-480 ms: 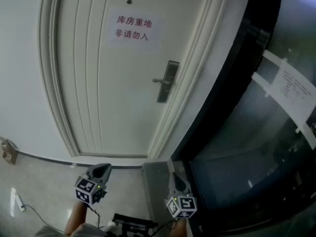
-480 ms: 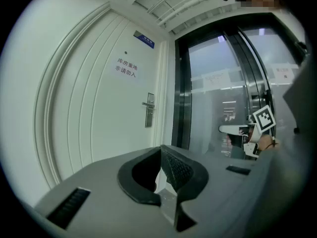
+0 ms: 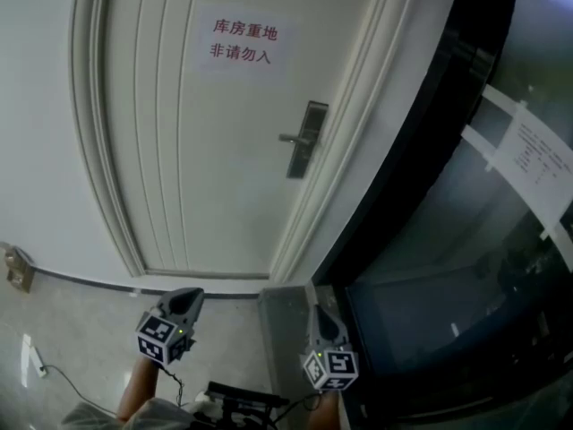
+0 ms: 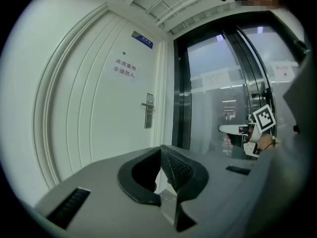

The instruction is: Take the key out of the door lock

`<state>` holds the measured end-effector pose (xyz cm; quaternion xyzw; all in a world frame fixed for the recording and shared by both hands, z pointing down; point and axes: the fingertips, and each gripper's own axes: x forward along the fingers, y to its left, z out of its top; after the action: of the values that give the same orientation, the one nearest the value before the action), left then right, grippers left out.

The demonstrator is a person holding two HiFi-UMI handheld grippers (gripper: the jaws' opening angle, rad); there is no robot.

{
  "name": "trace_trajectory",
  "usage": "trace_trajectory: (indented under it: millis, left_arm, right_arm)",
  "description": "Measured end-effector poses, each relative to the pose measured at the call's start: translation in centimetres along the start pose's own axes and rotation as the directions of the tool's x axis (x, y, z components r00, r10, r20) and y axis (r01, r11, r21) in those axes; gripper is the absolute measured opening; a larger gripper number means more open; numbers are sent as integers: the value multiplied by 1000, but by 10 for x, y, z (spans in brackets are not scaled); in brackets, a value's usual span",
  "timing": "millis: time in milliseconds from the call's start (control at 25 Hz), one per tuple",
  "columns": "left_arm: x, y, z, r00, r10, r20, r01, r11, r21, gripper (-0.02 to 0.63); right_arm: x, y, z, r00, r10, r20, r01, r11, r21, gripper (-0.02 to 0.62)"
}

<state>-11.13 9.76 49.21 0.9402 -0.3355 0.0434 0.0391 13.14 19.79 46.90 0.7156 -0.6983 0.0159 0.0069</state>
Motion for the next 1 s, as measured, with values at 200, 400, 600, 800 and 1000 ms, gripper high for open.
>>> trace_trajectory:
  millis: [200,400,600,800,1000]
  left_arm:
    - [6,-6,-2,1000,8,-7,-8,1000,1,5]
    - [10,-19,-1,1000,8,-5,-8,1000,8,5]
    - [13,-27,-6,1000,20,-8,-20,1000,21,5]
    - [11,-36,-10,999,38,-6,-38,999,16,5]
    - [16,-34,-18,999,48,-23,-48,999,13,5]
  right_arm:
    - [0,-9,-1,1000,4,-8,-4,1000,-1,12]
    - [-1,-19,-3,1000,11,-1,-11,1000,3,12]
    - [2,-25,-10,1000,21,7,-21,1000,-14,12]
    - [-1,-28,-18,999,49,2,-49,999,2,12]
    - [8,-32,-25,998,60,-10,-60,998,6,12]
